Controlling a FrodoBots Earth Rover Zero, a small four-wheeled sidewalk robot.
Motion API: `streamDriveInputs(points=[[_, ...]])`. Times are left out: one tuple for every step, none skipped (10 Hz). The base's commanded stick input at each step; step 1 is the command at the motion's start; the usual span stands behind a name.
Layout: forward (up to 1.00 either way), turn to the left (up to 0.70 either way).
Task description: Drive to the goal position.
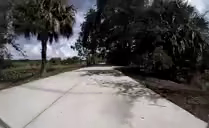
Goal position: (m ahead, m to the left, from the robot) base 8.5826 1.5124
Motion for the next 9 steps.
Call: streamDriveInputs(points=[[0.85,0.0],[0.85,0.0],[0.85,0.0],[0.85,0.0],[0.85,0.0],[0.85,0.0],[0.85,0.0],[0.85,0.0],[0.85,0.0]])
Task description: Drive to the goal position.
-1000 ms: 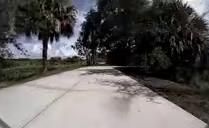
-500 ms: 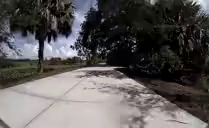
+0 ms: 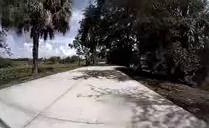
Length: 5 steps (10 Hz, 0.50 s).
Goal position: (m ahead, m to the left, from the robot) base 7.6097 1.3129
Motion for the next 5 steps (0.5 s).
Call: streamDriveInputs(points=[[0.85,0.0],[0.85,0.0],[0.85,0.0],[0.85,0.0],[0.85,0.0]])
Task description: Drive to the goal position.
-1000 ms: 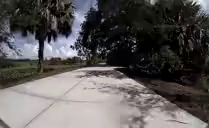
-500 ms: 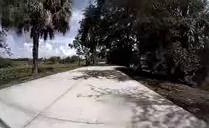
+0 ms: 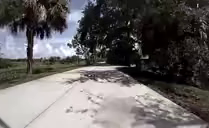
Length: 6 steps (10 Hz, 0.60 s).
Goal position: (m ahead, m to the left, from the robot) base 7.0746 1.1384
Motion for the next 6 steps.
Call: streamDriveInputs(points=[[0.85,0.0],[0.85,0.0],[0.85,0.0],[0.85,0.0],[0.85,0.0],[0.85,0.0]])
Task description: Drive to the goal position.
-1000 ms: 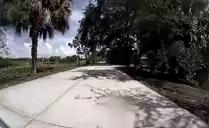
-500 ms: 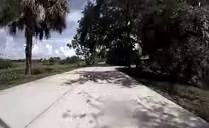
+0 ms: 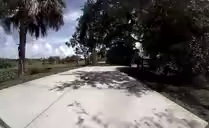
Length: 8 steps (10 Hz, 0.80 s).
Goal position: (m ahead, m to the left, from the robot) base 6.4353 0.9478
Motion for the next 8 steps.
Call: streamDriveInputs(points=[[0.85,0.0],[0.85,0.0],[0.85,0.0],[0.85,0.0],[0.85,0.0],[0.85,0.0],[0.85,0.0],[0.85,0.0]])
